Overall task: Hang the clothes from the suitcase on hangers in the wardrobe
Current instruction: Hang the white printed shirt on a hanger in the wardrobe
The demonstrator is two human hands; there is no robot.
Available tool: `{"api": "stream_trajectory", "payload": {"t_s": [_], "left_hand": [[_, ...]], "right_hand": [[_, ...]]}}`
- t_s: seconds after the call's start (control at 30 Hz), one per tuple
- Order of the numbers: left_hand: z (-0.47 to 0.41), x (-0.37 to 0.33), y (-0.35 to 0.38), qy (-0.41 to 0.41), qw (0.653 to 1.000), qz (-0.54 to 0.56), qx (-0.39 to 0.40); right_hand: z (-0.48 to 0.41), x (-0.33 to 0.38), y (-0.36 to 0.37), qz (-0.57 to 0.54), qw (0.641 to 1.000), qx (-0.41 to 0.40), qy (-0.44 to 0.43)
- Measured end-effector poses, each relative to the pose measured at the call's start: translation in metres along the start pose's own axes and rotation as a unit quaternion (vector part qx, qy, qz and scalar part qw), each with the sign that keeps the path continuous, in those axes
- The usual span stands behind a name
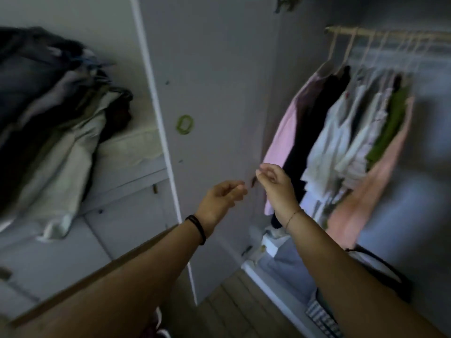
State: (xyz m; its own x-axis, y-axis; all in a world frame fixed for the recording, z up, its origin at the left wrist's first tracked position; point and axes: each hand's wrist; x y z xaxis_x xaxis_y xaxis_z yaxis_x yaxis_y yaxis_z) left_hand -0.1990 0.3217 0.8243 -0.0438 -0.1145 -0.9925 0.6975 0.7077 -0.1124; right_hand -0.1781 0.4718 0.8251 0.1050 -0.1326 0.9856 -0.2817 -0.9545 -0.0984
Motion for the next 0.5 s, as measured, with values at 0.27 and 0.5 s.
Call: {"api": "stream_trajectory", "payload": {"t_s": [0.27,0.5], "left_hand": [[0.204,0.075,-0.121,-0.063,0.989,0.04,-0.129],[0.381,0.146,-0.17,-0.116,0.966,0.092,-0.212]], "right_hand": [[0.088,-0.023,0.216,0.02,0.987,0.153,0.038],[0.184,-0.062,0.364,0.007,0.968,0.238,0.075]]}}
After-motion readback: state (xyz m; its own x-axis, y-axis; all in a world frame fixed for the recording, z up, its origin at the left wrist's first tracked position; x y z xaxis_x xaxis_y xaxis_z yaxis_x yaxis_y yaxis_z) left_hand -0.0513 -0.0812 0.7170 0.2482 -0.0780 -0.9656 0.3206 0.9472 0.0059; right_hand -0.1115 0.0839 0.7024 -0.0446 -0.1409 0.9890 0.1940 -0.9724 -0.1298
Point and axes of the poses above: each hand's wrist, its own z-axis away from the middle knuckle, its own y-axis out of the palm, x = y × z, and after that the axes turned 15 degrees about x, right-handed
